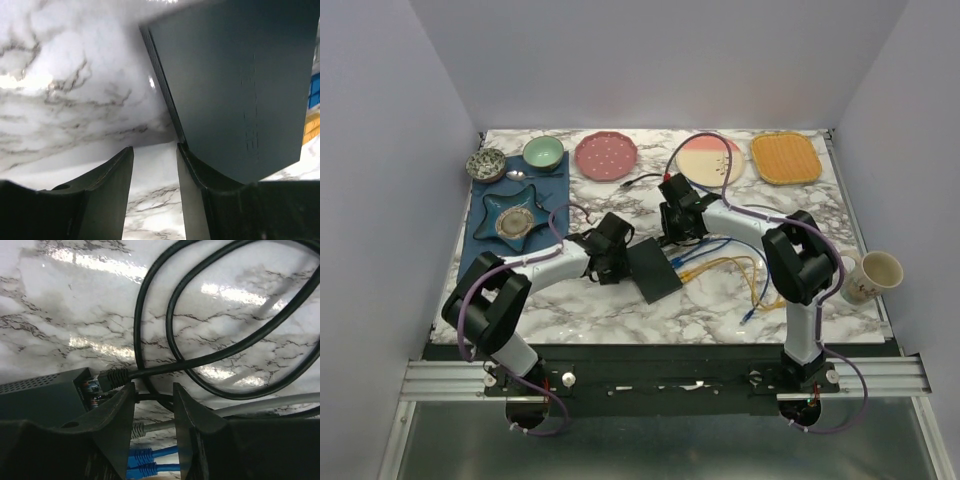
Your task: Pull the plug from the switch port
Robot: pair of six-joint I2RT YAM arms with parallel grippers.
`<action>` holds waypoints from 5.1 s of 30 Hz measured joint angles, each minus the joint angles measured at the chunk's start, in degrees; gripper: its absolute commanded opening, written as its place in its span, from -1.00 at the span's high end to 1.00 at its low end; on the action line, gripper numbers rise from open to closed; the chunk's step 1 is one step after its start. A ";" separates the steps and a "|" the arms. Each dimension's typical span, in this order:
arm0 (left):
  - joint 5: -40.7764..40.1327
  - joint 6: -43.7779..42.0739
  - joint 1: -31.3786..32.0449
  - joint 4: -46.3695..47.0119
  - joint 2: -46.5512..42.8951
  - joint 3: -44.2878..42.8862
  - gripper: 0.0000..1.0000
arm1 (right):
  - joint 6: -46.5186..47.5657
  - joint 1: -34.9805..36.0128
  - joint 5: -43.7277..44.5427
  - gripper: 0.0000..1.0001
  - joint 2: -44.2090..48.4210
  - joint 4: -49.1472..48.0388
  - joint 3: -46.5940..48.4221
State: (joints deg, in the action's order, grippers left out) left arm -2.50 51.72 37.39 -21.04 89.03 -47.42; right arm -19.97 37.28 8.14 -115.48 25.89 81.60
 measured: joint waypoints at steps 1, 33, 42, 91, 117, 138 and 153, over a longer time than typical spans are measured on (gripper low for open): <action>0.46 0.00 -0.76 0.26 0.79 -0.74 -0.04 | -0.52 -0.22 -0.11 0.10 0.94 -1.40 -2.60; 5.66 -19.85 23.23 -2.16 -12.68 -2.95 0.29 | -4.04 -0.37 5.25 -0.13 19.52 -0.74 -18.40; 8.79 -22.69 28.57 -3.89 1.33 -5.84 0.53 | -5.55 -2.67 6.82 -0.11 22.45 -0.20 -27.56; 6.71 -8.81 -7.45 -7.37 1.68 -8.94 0.46 | -8.59 -10.54 -2.23 -0.01 8.55 -1.64 1.62; 20.81 1.70 -7.37 6.16 14.38 -9.73 0.46 | -11.26 -10.34 -13.11 -0.13 10.01 -9.09 -16.98; 10.88 -5.49 -17.55 -9.40 24.98 -31.45 0.46 | -18.62 -2.45 -26.69 -0.13 7.26 -9.18 -14.91; 3.37 -10.58 -20.92 -12.63 13.20 -32.09 0.44 | -15.02 -5.84 -9.64 -0.24 23.47 -2.32 -14.73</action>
State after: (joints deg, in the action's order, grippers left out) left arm 0.86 41.15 16.47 -33.67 102.24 -79.50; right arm -34.98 31.44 -1.50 -92.01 23.57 66.87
